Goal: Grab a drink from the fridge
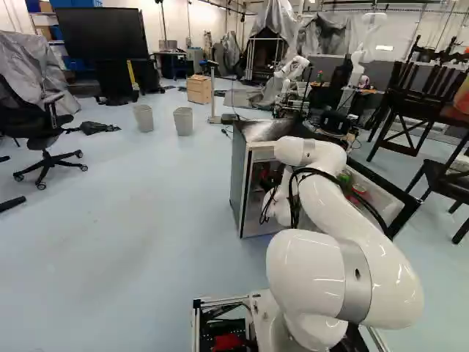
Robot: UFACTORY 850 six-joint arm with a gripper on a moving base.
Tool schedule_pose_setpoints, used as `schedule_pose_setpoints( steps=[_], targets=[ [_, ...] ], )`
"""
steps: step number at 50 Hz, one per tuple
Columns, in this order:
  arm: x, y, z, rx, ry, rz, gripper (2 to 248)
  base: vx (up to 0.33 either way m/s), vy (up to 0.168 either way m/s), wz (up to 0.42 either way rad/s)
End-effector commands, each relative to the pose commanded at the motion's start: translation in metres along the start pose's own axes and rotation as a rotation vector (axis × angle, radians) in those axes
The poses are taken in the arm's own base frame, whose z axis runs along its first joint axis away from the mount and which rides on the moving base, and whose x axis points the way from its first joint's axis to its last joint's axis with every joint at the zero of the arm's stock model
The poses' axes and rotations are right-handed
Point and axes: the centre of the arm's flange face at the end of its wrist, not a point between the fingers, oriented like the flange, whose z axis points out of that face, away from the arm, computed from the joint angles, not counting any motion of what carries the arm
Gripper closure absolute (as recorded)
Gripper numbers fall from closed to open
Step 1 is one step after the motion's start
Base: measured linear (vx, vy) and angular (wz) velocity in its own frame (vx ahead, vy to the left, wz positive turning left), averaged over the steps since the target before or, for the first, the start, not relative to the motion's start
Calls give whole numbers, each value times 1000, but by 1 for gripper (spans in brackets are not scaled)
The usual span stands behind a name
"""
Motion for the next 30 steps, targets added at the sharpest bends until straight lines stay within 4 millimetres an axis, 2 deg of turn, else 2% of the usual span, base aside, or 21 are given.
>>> schedule_pose_setpoints(
  steps=[12,30],
  targets=[
    [-3,6,5,-9,14,-2,3,0,0,0],
    [-5,30,6,-45,24,-3,3,0,0,0]
  ],
)
